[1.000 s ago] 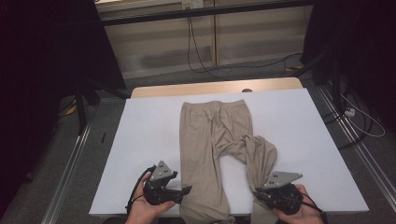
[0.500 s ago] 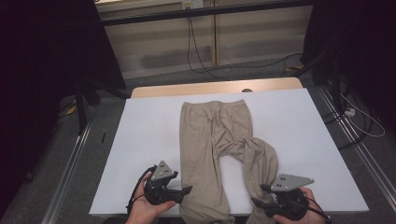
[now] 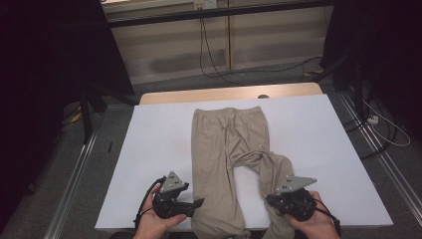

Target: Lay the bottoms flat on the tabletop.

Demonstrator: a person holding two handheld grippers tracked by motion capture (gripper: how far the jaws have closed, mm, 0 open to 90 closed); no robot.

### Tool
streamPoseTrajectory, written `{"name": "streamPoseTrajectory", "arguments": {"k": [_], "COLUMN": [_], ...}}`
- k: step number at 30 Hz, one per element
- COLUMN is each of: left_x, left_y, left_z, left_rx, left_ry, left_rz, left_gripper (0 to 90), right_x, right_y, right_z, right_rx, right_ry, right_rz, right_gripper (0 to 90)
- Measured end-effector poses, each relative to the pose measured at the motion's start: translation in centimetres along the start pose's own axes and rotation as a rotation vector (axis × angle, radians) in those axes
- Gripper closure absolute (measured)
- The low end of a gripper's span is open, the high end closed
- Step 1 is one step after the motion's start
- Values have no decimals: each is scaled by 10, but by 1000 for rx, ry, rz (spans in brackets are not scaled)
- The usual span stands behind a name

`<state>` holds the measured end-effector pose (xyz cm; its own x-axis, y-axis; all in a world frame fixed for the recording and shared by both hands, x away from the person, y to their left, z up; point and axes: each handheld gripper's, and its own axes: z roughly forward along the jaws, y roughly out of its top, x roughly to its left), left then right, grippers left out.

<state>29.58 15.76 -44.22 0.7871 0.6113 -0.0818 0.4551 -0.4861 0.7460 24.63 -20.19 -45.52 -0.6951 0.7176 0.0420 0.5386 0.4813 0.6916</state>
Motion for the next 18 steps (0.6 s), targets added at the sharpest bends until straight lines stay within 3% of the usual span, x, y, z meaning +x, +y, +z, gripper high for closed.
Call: {"name": "streamPoseTrajectory", "arguments": {"k": [10, 12, 15, 18], "left_x": [0, -1, -2, -1], "left_y": [0, 0, 1, 1], "left_z": [1, 1, 2, 2], "left_rx": [2, -2, 2, 3], "left_ry": [-4, -3, -3, -3], "left_rz": [5, 6, 8, 8], "left_gripper": [264, 263, 263, 264], "right_x": [39, 42, 32, 16], "right_y": [-28, -30, -23, -11], "right_z": [-25, -26, -25, -20], "right_rx": [26, 24, -31, -71], "right_ry": [111, 118, 88, 42], "right_rz": [-25, -19, 10, 44], "right_gripper": [875, 769, 608, 539]}}
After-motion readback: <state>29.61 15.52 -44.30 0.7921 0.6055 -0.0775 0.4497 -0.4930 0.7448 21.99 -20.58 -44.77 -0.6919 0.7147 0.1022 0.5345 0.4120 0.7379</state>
